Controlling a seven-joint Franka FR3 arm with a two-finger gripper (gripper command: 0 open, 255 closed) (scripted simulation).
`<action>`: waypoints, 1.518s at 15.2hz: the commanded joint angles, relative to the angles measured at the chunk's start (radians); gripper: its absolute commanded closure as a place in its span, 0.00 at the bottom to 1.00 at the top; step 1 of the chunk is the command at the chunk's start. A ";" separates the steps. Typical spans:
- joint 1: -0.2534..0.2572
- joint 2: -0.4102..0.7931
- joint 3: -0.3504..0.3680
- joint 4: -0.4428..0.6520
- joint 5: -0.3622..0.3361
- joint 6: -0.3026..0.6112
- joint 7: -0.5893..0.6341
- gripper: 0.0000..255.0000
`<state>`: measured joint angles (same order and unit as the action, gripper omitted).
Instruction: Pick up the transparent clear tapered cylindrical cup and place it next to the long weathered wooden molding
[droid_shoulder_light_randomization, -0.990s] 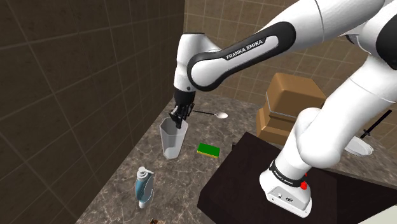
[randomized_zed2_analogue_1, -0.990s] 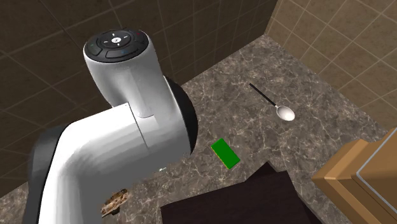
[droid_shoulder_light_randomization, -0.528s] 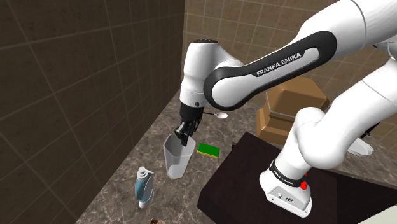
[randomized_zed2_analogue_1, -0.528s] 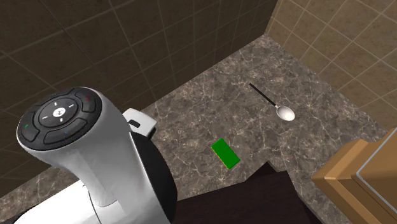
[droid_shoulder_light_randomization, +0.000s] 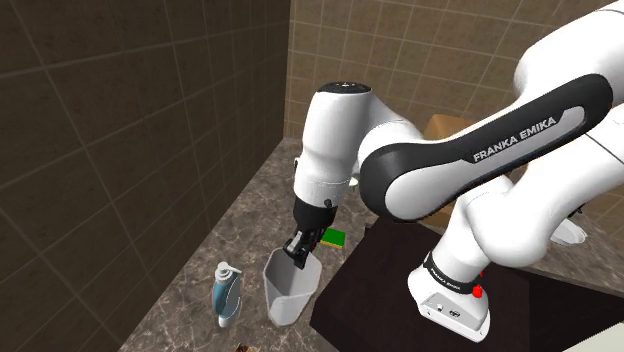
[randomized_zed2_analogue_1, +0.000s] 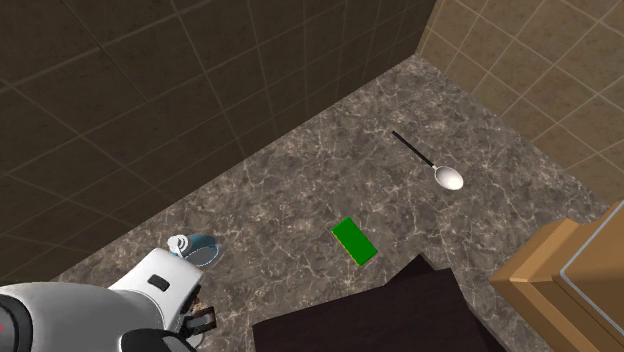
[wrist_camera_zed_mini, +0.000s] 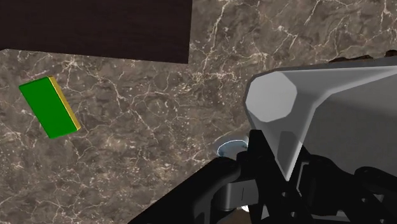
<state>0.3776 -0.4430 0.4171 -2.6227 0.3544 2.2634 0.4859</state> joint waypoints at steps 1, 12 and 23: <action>0.034 -0.030 0.038 -0.014 0.027 -0.005 0.053 1.00; 0.114 -0.004 0.185 -0.043 0.095 0.083 0.209 1.00; 0.092 0.146 0.244 -0.100 0.091 0.287 0.213 1.00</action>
<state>0.4712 -0.3069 0.6583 -2.7173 0.4454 2.5339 0.7001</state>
